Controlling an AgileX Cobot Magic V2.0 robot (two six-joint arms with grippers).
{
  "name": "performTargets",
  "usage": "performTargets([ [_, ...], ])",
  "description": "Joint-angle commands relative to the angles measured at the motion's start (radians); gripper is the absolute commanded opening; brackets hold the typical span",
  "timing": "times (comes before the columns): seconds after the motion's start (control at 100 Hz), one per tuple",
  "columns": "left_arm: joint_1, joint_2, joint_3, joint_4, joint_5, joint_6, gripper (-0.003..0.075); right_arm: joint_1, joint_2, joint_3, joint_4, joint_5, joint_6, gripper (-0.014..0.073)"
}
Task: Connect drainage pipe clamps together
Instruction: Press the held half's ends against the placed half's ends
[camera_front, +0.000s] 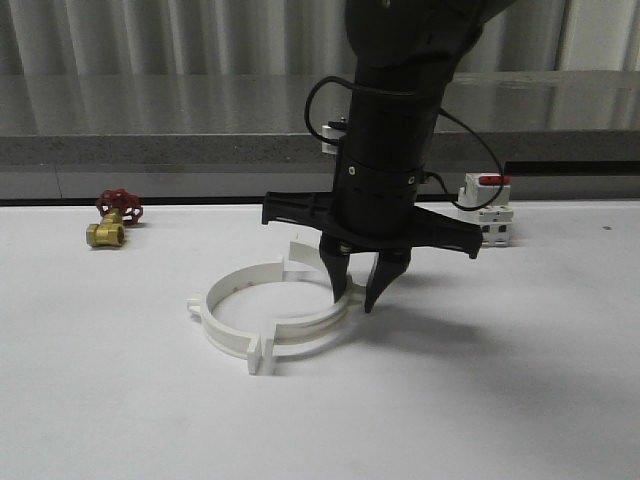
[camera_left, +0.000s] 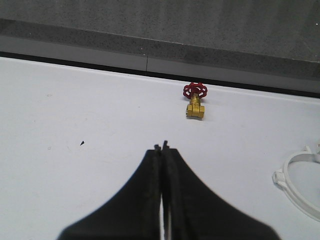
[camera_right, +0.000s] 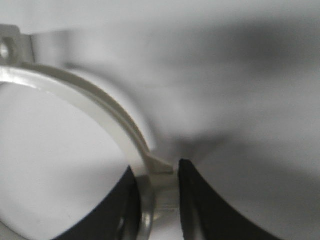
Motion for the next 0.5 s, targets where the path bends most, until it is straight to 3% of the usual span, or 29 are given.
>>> performTargets([
  [0.0, 0.003, 0.007, -0.026, -0.001, -0.069, -0.006, -0.0020, 0.003, -0.050, -0.028, 0.002, -0.031, -0.009, 0.0098],
  [0.49, 0.003, 0.007, -0.026, -0.001, -0.069, -0.006, -0.0020, 0.003, -0.036, -0.028, 0.003, -0.028, -0.019, 0.0098],
])
